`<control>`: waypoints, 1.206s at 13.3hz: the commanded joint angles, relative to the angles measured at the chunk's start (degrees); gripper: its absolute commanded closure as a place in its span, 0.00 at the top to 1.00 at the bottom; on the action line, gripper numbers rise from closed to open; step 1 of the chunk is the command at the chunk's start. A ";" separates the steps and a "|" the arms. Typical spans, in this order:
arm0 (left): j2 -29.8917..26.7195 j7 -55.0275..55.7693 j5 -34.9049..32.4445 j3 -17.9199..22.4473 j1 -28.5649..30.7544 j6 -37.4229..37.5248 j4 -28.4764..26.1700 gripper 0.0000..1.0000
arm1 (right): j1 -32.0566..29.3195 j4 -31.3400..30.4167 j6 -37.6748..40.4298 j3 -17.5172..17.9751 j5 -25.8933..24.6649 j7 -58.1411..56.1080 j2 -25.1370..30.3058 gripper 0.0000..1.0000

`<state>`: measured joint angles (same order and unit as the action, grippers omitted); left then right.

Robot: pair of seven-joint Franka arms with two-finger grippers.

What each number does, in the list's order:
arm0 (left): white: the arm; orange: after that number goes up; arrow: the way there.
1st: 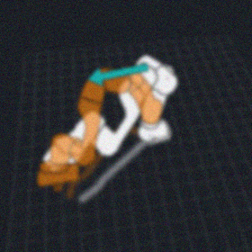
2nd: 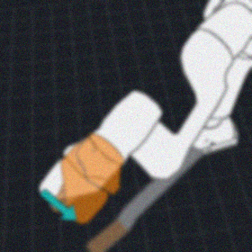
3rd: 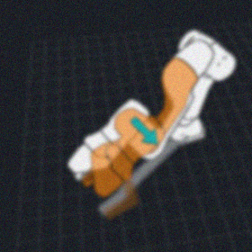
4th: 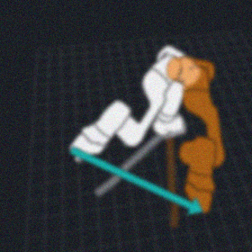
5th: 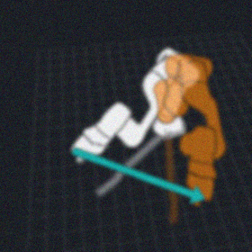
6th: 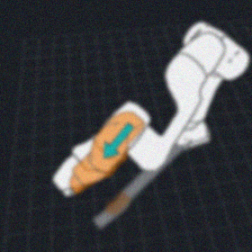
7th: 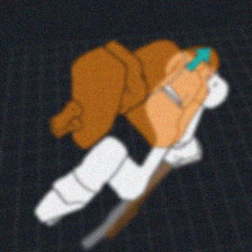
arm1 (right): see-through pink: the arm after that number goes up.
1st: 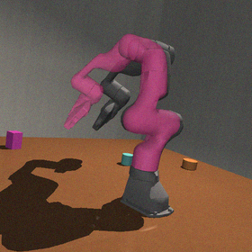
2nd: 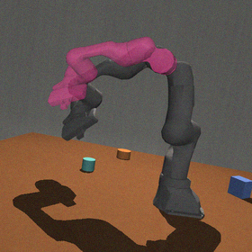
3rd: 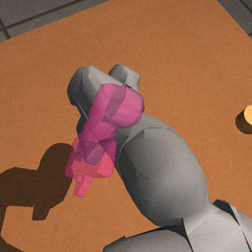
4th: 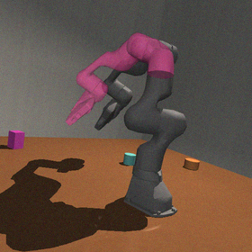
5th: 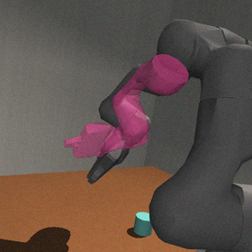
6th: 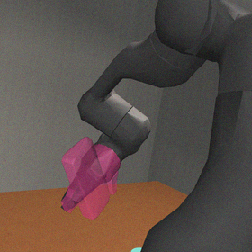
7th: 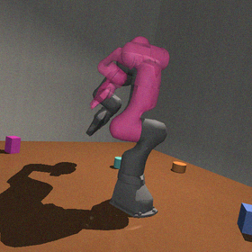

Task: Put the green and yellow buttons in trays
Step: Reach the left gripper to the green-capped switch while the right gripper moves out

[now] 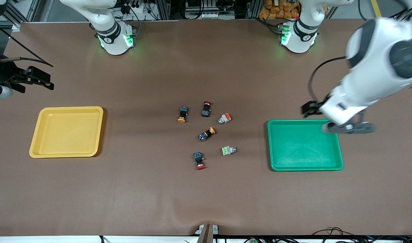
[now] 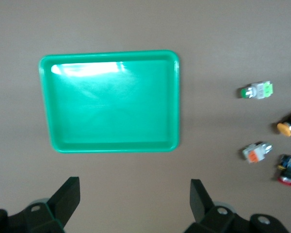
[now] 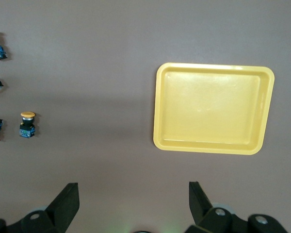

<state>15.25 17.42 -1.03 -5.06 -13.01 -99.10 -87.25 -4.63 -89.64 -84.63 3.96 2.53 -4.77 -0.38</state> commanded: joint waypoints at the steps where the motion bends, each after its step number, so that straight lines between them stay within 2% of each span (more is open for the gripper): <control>1: 6.26 5.59 -0.20 0.22 -3.85 -5.82 1.21 1.00 | -1.26 0.70 0.87 0.70 0.28 0.11 -0.59 1.00; 6: 16.46 12.96 -0.03 0.31 -9.92 -19.52 1.56 1.00 | -4.51 0.79 0.69 -0.35 0.28 0.03 -4.45 1.00; 8: 21.20 15.44 0.15 0.22 -11.85 -26.98 3.39 1.00 | -4.95 0.79 0.69 -2.28 0.37 0.02 -9.17 1.00; 11: 28.41 15.62 0.06 0.84 -15.72 -29.56 9.98 1.00 | -4.69 0.96 -0.53 -4.67 1.08 -0.15 -12.79 1.00; 16: 33.34 20.09 0.15 0.84 -17.31 -35.46 9.64 1.00 | -1.27 0.52 -0.63 -4.49 1.24 -0.68 -15.44 1.00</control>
<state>46.57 35.03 -1.03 -4.95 -29.73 -133.56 -79.52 -6.74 -89.83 -86.34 -0.45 2.80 -5.20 -15.34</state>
